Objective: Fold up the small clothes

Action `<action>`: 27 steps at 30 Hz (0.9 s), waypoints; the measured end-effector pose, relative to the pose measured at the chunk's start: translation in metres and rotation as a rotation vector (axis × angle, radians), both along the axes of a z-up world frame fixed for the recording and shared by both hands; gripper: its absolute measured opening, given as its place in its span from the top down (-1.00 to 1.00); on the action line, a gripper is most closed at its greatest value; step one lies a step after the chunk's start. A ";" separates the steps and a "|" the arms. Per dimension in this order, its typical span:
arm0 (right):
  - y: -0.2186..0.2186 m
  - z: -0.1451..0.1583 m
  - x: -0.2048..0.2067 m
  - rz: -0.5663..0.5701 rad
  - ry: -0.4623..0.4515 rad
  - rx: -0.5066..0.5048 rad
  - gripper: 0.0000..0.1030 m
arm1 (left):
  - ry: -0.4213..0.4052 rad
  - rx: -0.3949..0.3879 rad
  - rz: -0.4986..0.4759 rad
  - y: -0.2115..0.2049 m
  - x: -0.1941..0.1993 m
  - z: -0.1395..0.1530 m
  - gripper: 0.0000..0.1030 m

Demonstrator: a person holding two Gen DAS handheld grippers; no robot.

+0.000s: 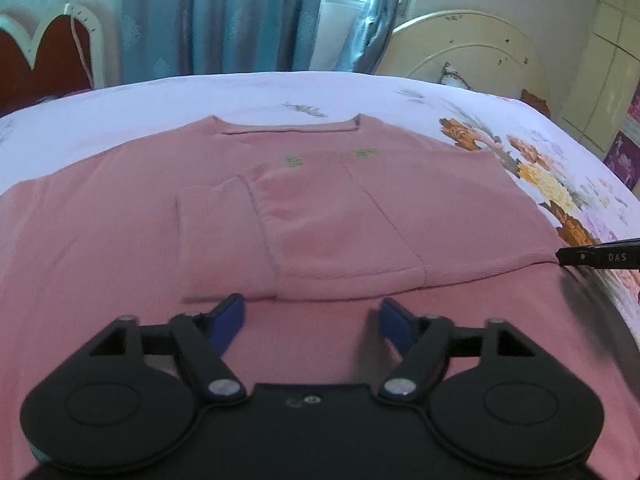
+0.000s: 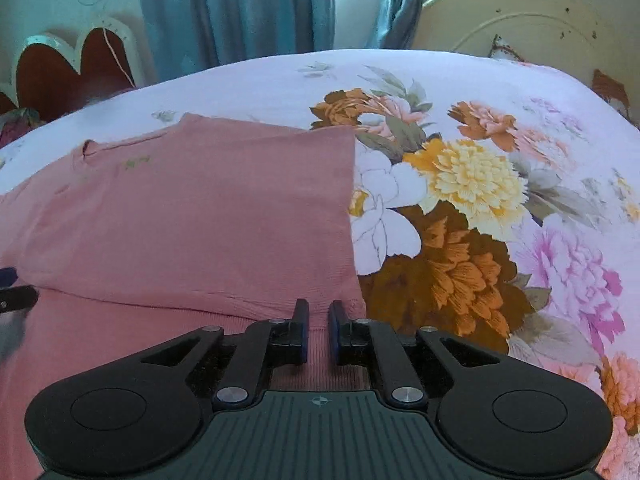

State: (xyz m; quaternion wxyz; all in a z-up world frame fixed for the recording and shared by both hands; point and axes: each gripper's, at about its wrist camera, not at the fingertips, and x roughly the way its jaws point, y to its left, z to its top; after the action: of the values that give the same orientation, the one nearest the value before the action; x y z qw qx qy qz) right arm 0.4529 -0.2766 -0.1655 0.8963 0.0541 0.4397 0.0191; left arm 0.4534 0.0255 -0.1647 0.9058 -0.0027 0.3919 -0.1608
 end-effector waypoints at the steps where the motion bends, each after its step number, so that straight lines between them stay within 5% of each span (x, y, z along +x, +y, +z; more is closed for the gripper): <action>1: 0.001 0.004 -0.002 -0.009 -0.011 0.002 0.82 | -0.007 0.002 0.020 0.005 -0.004 0.003 -1.00; 2: 0.003 0.008 -0.004 -0.019 -0.037 0.003 0.55 | -0.032 0.006 0.047 0.013 -0.009 0.006 -0.98; 3: 0.005 0.013 -0.011 -0.029 -0.064 -0.001 -0.36 | -0.046 0.004 0.066 0.024 -0.014 0.008 -0.99; 4: 0.008 0.017 -0.014 -0.034 -0.101 -0.007 -0.71 | -0.048 0.001 0.085 0.034 -0.017 0.010 -0.98; 5: 0.012 0.020 -0.016 -0.024 -0.126 -0.001 -0.81 | -0.051 -0.002 0.122 0.049 -0.021 0.012 -0.97; 8: 0.029 0.027 -0.014 0.000 -0.140 0.021 -0.80 | -0.058 -0.032 0.263 0.103 -0.034 0.015 -0.83; 10: 0.044 0.030 -0.011 0.021 -0.149 0.019 -0.80 | -0.045 -0.082 0.394 0.151 -0.045 0.013 -0.56; 13: 0.065 0.029 -0.001 0.043 -0.139 0.031 -0.55 | -0.012 -0.165 0.607 0.230 -0.062 0.007 -0.30; 17: 0.088 0.027 0.008 0.054 -0.120 0.068 -0.54 | -0.051 -0.216 0.811 0.319 -0.083 0.009 -0.20; 27: 0.106 0.040 0.024 -0.008 -0.114 0.075 -0.54 | -0.145 -0.434 1.058 0.457 -0.077 0.001 -0.06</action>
State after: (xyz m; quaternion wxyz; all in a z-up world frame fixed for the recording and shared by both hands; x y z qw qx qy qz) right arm 0.4767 -0.1707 -0.1259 0.9173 0.0884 0.3866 0.0350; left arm 0.3760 0.4825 -0.1637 0.8663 -0.3731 0.2320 0.2378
